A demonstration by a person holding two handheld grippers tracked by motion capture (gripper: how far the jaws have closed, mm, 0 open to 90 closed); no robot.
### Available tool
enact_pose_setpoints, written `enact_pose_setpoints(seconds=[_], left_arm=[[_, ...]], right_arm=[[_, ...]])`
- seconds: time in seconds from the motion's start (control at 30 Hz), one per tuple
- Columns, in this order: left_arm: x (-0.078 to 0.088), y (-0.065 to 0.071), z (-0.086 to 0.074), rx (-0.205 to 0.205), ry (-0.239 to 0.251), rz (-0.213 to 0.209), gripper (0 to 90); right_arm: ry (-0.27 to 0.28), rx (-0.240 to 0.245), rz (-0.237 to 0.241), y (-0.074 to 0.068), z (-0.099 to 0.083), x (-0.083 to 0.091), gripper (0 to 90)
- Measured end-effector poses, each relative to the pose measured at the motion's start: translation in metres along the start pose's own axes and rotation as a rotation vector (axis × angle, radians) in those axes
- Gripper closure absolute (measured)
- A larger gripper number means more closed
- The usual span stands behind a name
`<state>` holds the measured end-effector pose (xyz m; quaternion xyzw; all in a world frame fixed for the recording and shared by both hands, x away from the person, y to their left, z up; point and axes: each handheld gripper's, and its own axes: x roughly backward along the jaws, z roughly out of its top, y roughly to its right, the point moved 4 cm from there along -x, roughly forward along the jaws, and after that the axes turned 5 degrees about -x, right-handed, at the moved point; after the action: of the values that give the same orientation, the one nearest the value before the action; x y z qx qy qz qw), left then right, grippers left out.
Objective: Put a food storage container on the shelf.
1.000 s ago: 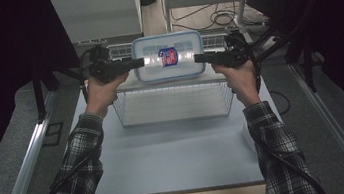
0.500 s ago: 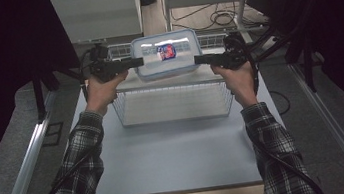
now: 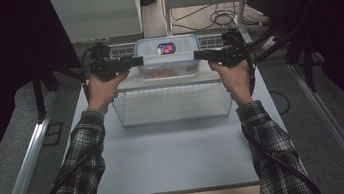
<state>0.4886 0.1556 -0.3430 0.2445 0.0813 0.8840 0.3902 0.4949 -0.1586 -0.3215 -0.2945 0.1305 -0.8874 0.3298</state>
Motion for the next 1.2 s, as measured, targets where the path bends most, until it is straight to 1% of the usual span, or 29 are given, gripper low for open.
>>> enact_pose_setpoints(seconds=[0.03, 0.1, 0.23, 0.33, 0.4, 0.5, 0.53, 0.63, 0.67, 0.77, 0.87, 0.97, 1.1, 1.2], left_arm=[[-0.001, 0.000, 0.000, -0.002, -0.003, -0.007, 39.7], [0.000, 0.001, 0.001, -0.004, -0.005, -0.007, 40.9], [0.001, 0.002, 0.000, -0.003, -0.008, -0.014, 42.0], [0.002, 0.004, -0.001, -0.002, -0.013, -0.014, 42.2], [0.003, 0.005, -0.001, -0.006, -0.016, -0.010, 42.2], [0.004, 0.007, 0.000, -0.027, -0.022, 0.015, 41.9], [0.005, 0.007, 0.000, -0.031, -0.022, 0.019, 41.6], [0.008, 0.010, 0.000, -0.052, -0.029, 0.023, 35.9], [0.010, 0.012, 0.000, -0.060, -0.024, 0.024, 33.4], [0.014, 0.017, -0.002, -0.095, -0.029, 0.025, 25.7], [0.017, 0.021, -0.008, -0.130, -0.041, 0.041, 19.4], [0.020, 0.024, -0.015, -0.136, -0.046, 0.050, 14.9], [0.024, 0.030, -0.023, -0.181, -0.062, 0.057, 11.9], [0.027, 0.034, -0.028, -0.196, -0.059, 0.054, 9.9]], right_arm=[[-0.002, 0.006, -0.005, -0.001, 0.001, -0.001, 52.1], [-0.009, 0.013, -0.012, -0.001, 0.001, -0.001, 52.2], [-0.004, -0.003, 0.011, 0.001, 0.000, 0.001, 53.8], [-0.005, -0.002, 0.016, 0.000, -0.001, 0.002, 53.8], [-0.009, 0.001, 0.017, 0.000, -0.001, 0.002, 53.8], [-0.006, 0.004, 0.016, -0.001, -0.001, 0.002, 53.7], [-0.004, 0.012, 0.015, -0.001, -0.001, 0.003, 53.2], [0.003, 0.036, 0.031, -0.004, -0.002, 0.006, 50.2], [0.005, 0.045, 0.033, -0.004, -0.002, 0.007, 48.7], [0.014, 0.067, 0.054, -0.007, -0.002, 0.012, 43.1], [0.005, 0.091, 0.065, -0.009, -0.005, 0.017, 37.9], [-0.001, 0.118, 0.065, -0.010, -0.009, 0.020, 33.5], [-0.005, 0.143, 0.067, -0.010, -0.014, 0.022, 27.6], [-0.004, 0.169, 0.054, -0.010, -0.019, 0.025, 24.8]])
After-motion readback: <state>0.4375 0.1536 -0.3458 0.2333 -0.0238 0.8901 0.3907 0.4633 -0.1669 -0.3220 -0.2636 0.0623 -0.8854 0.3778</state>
